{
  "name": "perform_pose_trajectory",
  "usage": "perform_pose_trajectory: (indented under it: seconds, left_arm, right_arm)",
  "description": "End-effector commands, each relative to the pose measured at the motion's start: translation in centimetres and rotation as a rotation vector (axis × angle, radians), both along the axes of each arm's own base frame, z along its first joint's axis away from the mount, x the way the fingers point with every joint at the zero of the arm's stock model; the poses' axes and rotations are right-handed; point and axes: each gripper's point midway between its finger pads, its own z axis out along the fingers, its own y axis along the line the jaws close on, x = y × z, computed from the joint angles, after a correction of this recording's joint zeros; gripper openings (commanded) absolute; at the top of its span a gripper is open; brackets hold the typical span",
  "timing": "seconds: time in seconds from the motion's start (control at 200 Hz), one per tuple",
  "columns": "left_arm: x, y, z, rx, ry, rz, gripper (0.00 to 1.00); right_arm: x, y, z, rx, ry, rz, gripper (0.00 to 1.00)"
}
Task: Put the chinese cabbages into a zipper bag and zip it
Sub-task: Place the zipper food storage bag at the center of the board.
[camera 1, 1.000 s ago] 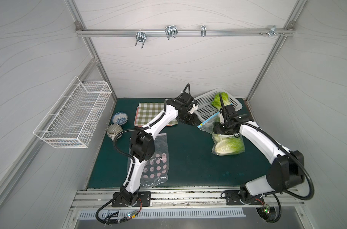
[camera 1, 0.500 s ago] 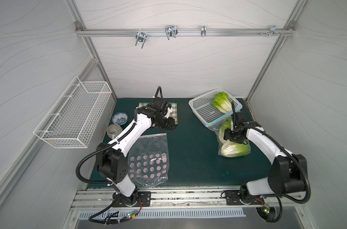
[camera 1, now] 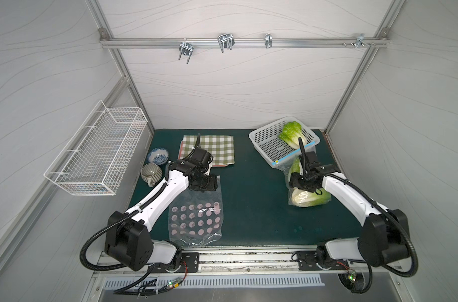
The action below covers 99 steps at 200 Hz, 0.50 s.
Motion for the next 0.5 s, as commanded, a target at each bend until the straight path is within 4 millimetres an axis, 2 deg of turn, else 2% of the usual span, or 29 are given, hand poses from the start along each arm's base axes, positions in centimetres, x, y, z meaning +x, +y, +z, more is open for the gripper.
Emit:
perform_pose_trajectory:
  seconds: [0.0, 0.125, 0.265, 0.35, 0.425, 0.49]
  left_arm:
    - [1.3, -0.4, 1.0, -0.044, -0.062, 0.057, 0.57]
    - [1.3, 0.0, 1.1, -0.036, -0.087, 0.066, 0.57]
    - [1.6, -0.3, 0.9, -0.045, -0.09, 0.064, 0.57]
    - [1.7, -0.4, 0.8, -0.045, -0.083, 0.066, 0.57]
    - [1.8, -0.2, 0.8, -0.042, -0.088, 0.075, 0.57]
    - [1.8, 0.0, 0.9, -0.04, -0.093, 0.086, 0.57]
  right_arm:
    - [-0.2, -0.8, -0.9, 0.044, 0.032, -0.096, 0.65]
    - [-2.7, -4.9, -1.2, 0.012, 0.058, -0.221, 0.65]
    - [-3.7, -7.3, 1.1, -0.042, 0.009, -0.274, 0.64]
    - [-3.4, -6.6, 2.6, -0.011, -0.028, -0.258, 0.63]
    - [-2.5, -3.6, 4.2, 0.037, -0.075, -0.162, 0.63]
    - [-2.1, -1.7, 5.1, -0.013, -0.078, -0.081, 0.64]
